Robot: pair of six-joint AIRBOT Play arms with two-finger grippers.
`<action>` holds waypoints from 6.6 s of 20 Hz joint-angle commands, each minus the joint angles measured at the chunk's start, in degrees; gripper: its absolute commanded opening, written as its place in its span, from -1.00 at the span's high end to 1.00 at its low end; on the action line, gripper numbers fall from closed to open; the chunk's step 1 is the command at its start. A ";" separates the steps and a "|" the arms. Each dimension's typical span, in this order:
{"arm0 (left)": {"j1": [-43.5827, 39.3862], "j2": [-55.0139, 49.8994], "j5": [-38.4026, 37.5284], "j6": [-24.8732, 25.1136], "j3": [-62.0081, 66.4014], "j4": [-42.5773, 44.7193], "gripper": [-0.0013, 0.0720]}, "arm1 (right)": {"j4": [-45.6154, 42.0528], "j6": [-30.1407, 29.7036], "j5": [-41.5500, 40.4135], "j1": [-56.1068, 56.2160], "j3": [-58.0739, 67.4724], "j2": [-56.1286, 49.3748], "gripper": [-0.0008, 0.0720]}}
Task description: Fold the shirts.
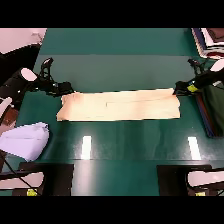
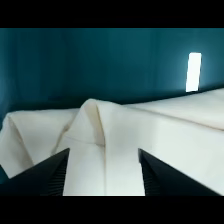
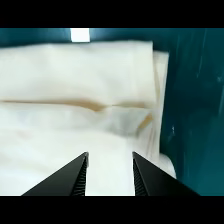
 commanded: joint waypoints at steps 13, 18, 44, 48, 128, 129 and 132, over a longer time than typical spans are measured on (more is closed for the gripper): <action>-2.64 -1.60 -10.60 0.13 5.51 -5.57 0.87 | 22.40 -12.28 6.67 -20.06 -13.38 -2.21 -0.60; -10.47 -1.73 -5.27 -0.66 5.51 -6.80 0.90 | 23.74 -12.66 3.28 -14.23 -15.10 -5.99 -0.51; -30.73 -26.25 2.12 -6.10 27.91 -11.91 0.90 | 37.40 -11.28 3.23 17.73 15.06 9.73 0.93; -23.56 -18.14 -6.71 -5.92 31.12 -3.89 0.90 | 42.03 -13.79 1.29 24.90 15.06 6.12 0.93; -17.57 9.20 -12.55 -4.33 30.73 7.45 0.90 | 15.26 -3.56 2.34 -40.33 18.23 17.51 0.93; -17.57 9.20 -12.57 -4.33 30.73 7.45 0.90 | 11.96 -3.54 3.82 -41.11 15.67 18.91 0.93; -17.57 9.20 -12.68 -3.02 30.73 7.43 0.90 | 3.02 -3.52 5.16 -43.23 6.45 23.47 0.93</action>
